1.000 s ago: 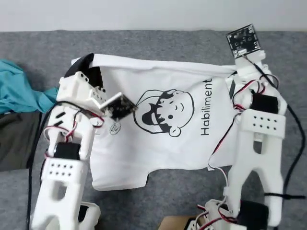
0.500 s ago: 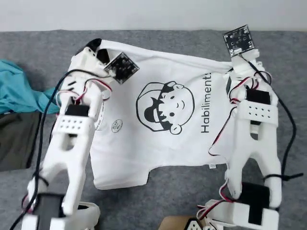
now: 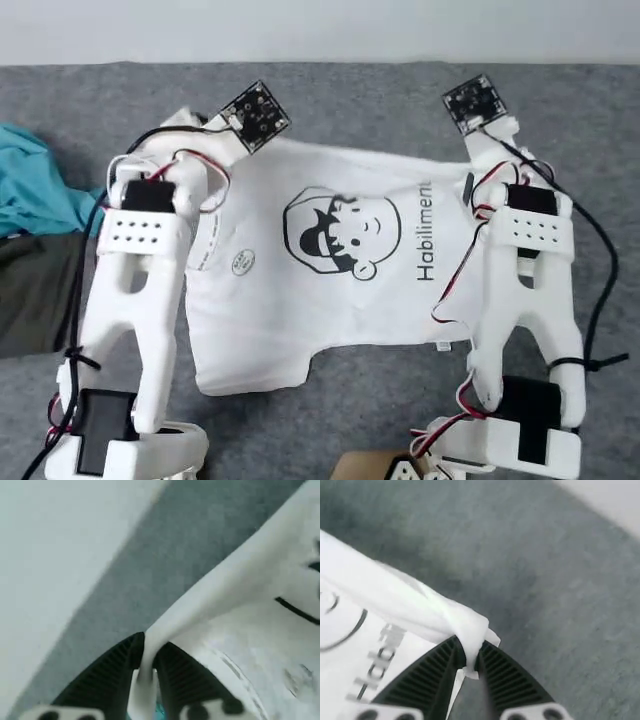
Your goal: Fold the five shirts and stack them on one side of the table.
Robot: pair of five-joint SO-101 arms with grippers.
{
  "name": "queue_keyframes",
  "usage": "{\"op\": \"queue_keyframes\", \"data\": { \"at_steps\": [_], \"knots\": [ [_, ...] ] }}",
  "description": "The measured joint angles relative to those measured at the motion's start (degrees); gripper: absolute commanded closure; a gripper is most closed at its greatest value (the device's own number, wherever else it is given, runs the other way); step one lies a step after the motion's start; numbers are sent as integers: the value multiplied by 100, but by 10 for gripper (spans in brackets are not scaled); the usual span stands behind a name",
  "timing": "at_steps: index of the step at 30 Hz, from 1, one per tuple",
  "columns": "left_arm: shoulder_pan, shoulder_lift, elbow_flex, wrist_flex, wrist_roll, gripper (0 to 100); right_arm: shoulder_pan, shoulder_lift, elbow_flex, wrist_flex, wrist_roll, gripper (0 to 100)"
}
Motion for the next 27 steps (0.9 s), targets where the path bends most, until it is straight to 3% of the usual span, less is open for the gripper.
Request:
{"op": "queue_keyframes", "data": {
  "at_steps": [7, 15, 21, 27],
  "knots": [
    [-26, 0, -448, 2532, -1011, 998, -26, 0, 0, 1187, 352, 985],
    [-26, 26, -484, 4299, -2048, 998, -26, 0, 0, 2576, 738, 985],
    [-26, 26, -378, 4642, -2593, 998, -26, 0, 0, 3200, 1029, 985],
    [334, 26, 545, 4651, -2945, 998, 35, 9, 0, 3358, 1160, 985]
  ]
}}
